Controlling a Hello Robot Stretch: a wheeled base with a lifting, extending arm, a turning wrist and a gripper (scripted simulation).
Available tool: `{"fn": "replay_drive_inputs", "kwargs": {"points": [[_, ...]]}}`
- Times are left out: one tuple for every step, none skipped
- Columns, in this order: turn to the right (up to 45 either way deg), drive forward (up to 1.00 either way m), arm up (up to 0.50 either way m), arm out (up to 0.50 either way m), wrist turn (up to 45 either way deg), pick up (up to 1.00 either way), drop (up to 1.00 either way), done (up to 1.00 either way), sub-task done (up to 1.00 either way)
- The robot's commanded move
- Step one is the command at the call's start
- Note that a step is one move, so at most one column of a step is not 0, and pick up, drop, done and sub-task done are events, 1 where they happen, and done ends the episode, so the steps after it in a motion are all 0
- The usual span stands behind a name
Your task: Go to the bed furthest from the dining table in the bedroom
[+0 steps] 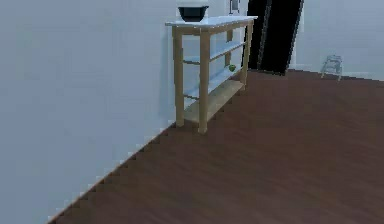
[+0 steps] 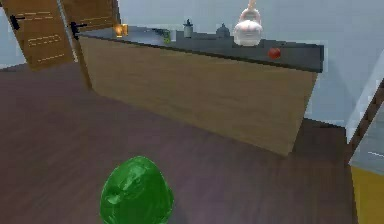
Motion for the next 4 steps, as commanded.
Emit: {"fn": "replay_drive_inputs", "kwargs": {"points": [[9.0,0.0,0.0,0.0,0.0,0.0,0.0,0.0,0.0],[0.0,0.35,0.0,0.0,0.0,0.0,0.0,0.0,0.0],[21.0,0.0,0.0,0.0,0.0,0.0,0.0,0.0,0.0],[0.0,0.8,0.0,0.0,0.0,0.0,0.0,0.0,0.0]]}}
